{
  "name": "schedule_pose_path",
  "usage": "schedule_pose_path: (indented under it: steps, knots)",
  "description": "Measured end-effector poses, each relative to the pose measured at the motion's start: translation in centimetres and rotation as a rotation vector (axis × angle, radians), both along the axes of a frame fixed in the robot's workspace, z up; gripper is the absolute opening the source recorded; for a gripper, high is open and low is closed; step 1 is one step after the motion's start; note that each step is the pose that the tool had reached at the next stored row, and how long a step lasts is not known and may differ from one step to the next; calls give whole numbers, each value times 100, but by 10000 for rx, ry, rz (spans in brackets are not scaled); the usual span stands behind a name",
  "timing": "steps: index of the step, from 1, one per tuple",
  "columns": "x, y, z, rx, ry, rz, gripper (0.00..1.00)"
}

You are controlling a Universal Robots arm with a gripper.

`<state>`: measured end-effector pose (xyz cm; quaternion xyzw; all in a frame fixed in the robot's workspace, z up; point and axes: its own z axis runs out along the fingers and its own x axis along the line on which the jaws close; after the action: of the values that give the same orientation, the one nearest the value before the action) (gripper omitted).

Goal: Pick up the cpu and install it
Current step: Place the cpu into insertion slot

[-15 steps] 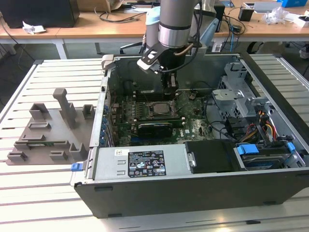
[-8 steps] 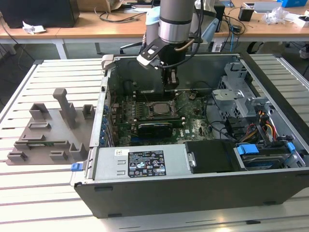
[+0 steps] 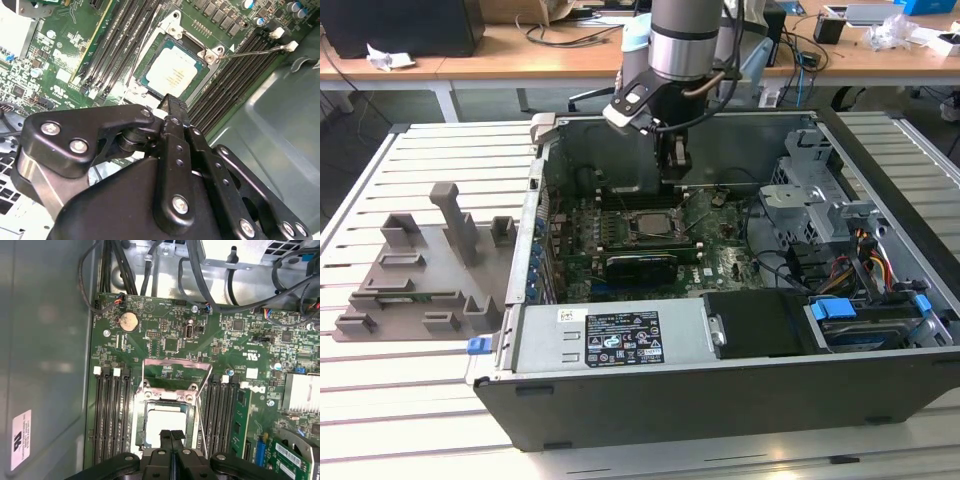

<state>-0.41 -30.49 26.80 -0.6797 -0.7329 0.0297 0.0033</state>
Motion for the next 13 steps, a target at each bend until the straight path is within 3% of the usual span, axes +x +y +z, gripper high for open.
schedule_pose_path:
  steps: [5, 13]
  knots:
    - [0, 0, 44, 0, 0, 0, 11]
    - [0, 0, 215, 0, -1, 0, 11]
